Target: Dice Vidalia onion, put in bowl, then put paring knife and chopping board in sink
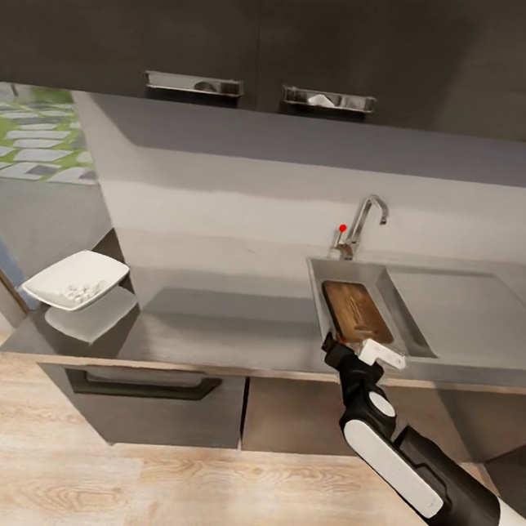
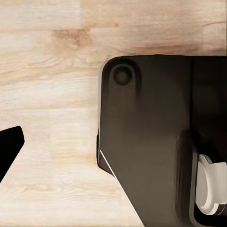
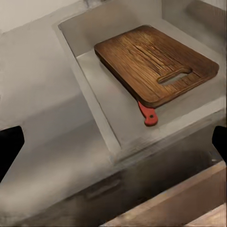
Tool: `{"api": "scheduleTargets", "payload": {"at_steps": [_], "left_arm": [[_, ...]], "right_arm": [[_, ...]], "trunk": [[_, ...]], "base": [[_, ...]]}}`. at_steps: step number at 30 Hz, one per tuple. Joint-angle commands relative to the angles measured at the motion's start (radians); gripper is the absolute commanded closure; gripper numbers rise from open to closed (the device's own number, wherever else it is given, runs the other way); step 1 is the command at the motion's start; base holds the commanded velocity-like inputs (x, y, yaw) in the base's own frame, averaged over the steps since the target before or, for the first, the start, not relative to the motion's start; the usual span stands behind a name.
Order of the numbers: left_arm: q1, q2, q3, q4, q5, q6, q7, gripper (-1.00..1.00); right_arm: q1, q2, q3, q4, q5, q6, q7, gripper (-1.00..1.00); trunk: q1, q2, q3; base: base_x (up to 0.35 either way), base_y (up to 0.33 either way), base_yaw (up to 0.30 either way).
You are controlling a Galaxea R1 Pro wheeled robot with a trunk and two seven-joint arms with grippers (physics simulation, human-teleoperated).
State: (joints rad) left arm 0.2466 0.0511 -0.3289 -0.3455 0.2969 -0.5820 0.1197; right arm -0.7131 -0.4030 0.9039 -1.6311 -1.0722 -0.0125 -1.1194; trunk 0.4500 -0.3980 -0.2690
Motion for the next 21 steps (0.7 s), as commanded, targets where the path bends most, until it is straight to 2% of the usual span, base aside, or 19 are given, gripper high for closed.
{"api": "scheduleTargets", "payload": {"at_steps": [1,3,8,11,13,15,17,18,19,21], "left_arm": [[0.000,0.001,-0.009,-0.003,0.004,-0.001,0.009,-1.00],[0.000,0.001,-0.009,-0.003,0.004,-0.001,0.009,-1.00],[0.000,0.001,-0.009,-0.003,0.004,-0.001,0.009,-1.00],[0.000,0.001,-0.009,-0.004,0.004,-0.001,0.009,-1.00],[0.000,0.002,-0.009,-0.009,0.003,-0.002,0.009,-1.00],[-0.001,0.005,-0.009,-0.013,0.002,-0.002,0.009,-1.00],[0.000,0.012,-0.009,-0.014,0.002,-0.002,0.009,-1.00],[0.000,0.014,-0.009,-0.014,0.002,-0.002,0.009,-1.00],[0.000,0.015,-0.009,-0.014,0.002,-0.002,0.009,-1.00],[0.000,0.017,-0.009,-0.015,0.002,-0.002,0.009,-1.00]], "right_arm": [[-0.002,-0.001,0.007,-0.001,-0.003,-0.001,-0.004,-1.00],[-0.002,-0.001,0.012,-0.001,0.003,-0.002,-0.004,-1.00],[-0.002,0.001,0.017,-0.001,0.050,-0.015,0.000,-1.00],[-0.002,-0.001,0.061,-0.001,0.058,-0.048,0.008,-1.00],[-0.002,-0.002,0.129,0.000,0.067,-0.085,0.011,-1.00],[-0.002,-0.003,0.187,0.006,0.108,-0.131,0.011,-1.00],[-0.002,-0.006,0.282,0.026,0.146,-0.190,0.010,-1.00],[-0.002,-0.008,0.330,0.043,0.153,-0.218,0.009,-1.00],[-0.002,-0.008,0.354,0.053,0.156,-0.232,0.008,-1.00],[-0.002,-0.010,0.439,0.100,0.163,-0.289,0.008,-1.00]], "trunk": [[0.000,-0.002,-0.002],[0.000,-0.002,-0.002],[0.000,-0.002,-0.002],[0.000,-0.002,-0.002],[0.000,-0.002,-0.002],[0.000,-0.002,-0.002],[0.000,-0.002,-0.002],[0.000,-0.002,-0.002],[0.000,-0.002,-0.002],[0.000,-0.002,-0.002]], "base": [[-0.337,0.000,0.000],[-0.337,0.000,0.000],[-0.337,0.000,0.000],[-0.278,0.000,0.000],[-0.088,0.000,0.000],[-0.025,0.000,0.000],[-0.008,0.000,0.000],[-0.004,0.000,0.000],[-0.003,0.000,0.000],[-0.002,0.000,0.000]]}}
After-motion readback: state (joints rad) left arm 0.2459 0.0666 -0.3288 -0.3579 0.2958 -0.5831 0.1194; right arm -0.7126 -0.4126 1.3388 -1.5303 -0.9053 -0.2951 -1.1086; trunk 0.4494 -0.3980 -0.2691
